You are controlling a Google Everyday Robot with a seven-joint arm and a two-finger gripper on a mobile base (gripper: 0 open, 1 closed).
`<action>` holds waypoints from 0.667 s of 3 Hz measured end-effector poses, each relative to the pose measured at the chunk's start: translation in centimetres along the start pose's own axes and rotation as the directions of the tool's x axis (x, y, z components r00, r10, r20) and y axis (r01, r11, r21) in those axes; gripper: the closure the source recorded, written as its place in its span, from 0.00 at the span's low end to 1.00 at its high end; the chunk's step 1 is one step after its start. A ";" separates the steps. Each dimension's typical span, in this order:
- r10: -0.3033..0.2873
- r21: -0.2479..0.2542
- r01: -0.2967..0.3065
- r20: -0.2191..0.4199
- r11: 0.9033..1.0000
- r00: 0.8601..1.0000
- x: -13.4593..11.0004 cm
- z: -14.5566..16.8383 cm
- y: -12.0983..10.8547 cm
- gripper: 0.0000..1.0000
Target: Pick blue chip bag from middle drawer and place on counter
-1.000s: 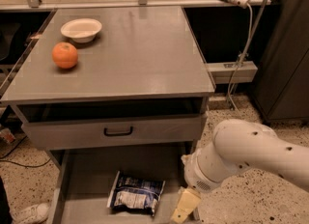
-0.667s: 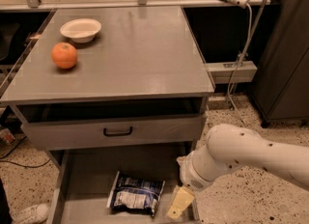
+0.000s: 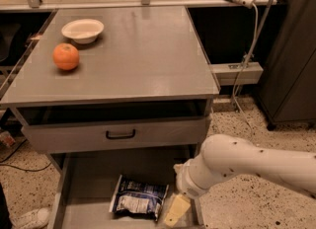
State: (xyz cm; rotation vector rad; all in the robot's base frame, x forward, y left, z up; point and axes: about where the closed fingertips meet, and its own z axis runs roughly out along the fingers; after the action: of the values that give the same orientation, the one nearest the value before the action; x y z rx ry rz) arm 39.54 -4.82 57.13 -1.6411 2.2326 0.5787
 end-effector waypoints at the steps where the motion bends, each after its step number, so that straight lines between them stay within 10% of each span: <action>1: -0.015 -0.010 0.016 0.055 1.000 0.998 -0.8 4.9 -1.0 0.00; 2: -0.021 -0.029 0.024 0.095 0.999 0.995 -1.3 9.0 -1.8 0.00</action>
Offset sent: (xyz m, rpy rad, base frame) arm 0.0397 0.0742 -0.1062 0.1436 -0.0270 0.0354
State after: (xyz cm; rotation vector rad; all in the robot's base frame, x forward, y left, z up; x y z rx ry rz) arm 41.77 0.21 49.69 -1.6163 2.1455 0.6735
